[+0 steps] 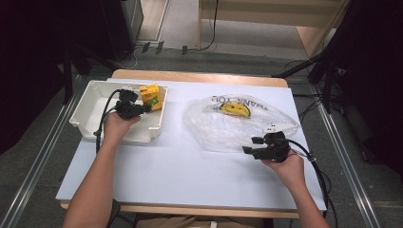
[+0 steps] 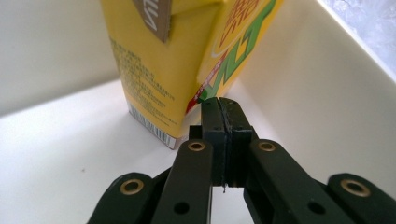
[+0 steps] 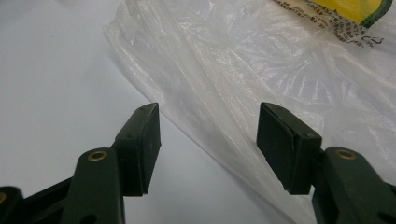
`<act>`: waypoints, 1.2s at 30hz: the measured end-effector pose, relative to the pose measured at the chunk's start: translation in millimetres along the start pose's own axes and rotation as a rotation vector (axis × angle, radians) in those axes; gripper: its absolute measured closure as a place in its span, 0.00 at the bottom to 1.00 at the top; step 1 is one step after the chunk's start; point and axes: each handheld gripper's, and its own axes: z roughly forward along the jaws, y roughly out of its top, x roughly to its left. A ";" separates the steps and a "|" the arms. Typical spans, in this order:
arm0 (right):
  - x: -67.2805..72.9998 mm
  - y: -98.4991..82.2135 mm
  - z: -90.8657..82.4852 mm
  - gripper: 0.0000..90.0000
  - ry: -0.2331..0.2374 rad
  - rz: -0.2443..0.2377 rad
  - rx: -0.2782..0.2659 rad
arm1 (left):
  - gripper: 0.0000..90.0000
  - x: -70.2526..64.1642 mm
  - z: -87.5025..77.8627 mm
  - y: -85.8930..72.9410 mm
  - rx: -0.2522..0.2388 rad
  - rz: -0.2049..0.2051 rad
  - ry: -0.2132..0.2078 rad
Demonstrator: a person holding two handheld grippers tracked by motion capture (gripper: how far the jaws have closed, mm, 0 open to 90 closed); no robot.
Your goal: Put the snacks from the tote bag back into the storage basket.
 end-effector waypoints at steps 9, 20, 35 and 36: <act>-0.2 0.0 0.4 0.45 0.002 -0.001 0.000 | 1.00 3.8 0.6 0.0 -0.013 -0.017 0.012; -0.2 -0.1 0.8 0.45 0.002 0.005 0.005 | 1.00 12.3 1.6 0.1 -0.030 -0.046 0.021; -0.3 -0.1 1.6 0.45 -0.002 0.002 0.007 | 0.99 17.7 3.6 2.0 -0.042 -0.064 0.023; -0.4 -0.1 1.6 0.45 -0.001 0.003 0.007 | 0.99 17.9 3.5 2.2 -0.040 -0.065 0.023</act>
